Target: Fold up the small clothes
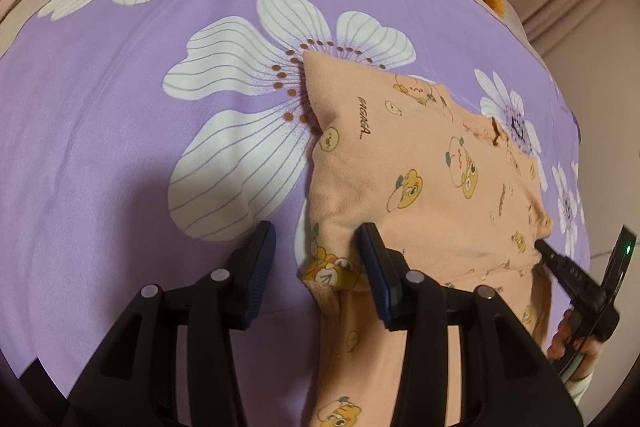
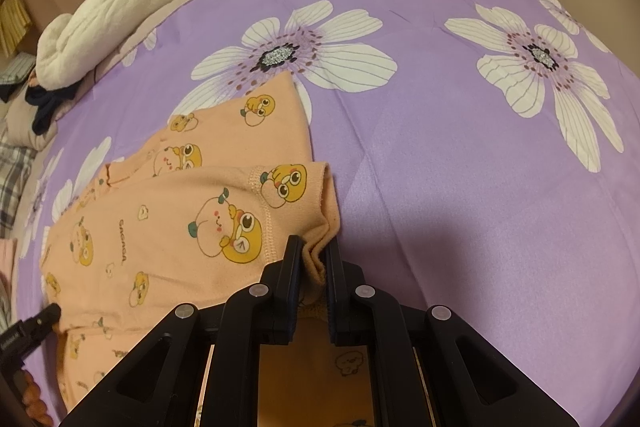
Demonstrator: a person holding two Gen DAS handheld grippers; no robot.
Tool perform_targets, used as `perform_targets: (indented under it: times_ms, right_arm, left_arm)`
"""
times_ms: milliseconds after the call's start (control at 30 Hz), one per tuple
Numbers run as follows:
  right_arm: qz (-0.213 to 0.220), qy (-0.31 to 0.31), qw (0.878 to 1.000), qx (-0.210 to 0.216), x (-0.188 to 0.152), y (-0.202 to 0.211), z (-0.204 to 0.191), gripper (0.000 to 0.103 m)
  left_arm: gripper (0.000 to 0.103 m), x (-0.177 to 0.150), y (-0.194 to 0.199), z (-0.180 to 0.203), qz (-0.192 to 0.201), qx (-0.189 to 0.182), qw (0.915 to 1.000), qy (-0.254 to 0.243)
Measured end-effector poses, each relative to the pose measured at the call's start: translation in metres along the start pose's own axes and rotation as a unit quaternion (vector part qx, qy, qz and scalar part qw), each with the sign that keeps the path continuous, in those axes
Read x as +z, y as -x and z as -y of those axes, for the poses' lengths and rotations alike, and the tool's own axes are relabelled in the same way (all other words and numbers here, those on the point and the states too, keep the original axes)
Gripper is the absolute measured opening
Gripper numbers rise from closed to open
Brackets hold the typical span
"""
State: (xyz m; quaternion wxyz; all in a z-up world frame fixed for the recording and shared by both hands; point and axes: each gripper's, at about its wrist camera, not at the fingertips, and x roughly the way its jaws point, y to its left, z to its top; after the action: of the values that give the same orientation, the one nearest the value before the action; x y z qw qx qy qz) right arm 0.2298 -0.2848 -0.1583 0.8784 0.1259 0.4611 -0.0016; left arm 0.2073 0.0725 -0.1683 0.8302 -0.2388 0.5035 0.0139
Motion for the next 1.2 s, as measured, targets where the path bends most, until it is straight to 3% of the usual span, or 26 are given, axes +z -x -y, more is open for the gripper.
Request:
perform_targets:
  times_ms: [67,133,267,400,633,700,933,1200]
  right_arm:
    - [0.002,0.003,1.0,0.003,-0.001,0.003,0.001,0.011]
    - [0.005,0.003,1.0,-0.002,-0.001,0.008,0.003,0.03]
    - [0.009,-0.001,1.0,-0.002,-0.001,0.02,0.012,0.036]
    - [0.036,0.003,0.999,0.009,-0.004,0.046,0.018,0.064]
    - [0.088,0.019,0.994,0.063,-0.012,0.098,0.023,0.083]
    - [0.1,0.026,0.992,0.076,-0.018,0.111,0.024,0.094]
    - [0.113,0.04,0.988,0.096,-0.049,0.137,0.038,0.096]
    - [0.098,0.051,0.989,0.098,-0.086,0.145,0.048,0.096]
  left_arm:
    - [0.05,-0.003,0.004,0.001,0.002,0.001,1.0,0.006]
    - [0.058,-0.007,0.011,0.003,0.003,-0.001,0.9999,0.01]
    - [0.07,-0.016,0.033,0.012,0.017,0.0,0.9999,0.0]
    - [0.09,-0.028,0.072,0.027,0.06,-0.012,0.9978,-0.026]
    - [0.096,-0.059,0.113,0.039,0.089,-0.028,0.9945,-0.047]
    - [0.097,-0.069,0.116,0.04,0.088,-0.029,0.9945,-0.048]
    - [0.097,-0.112,0.108,0.037,0.062,-0.025,0.9961,-0.056]
    - [0.097,-0.146,0.093,0.031,0.032,-0.032,0.9973,-0.059]
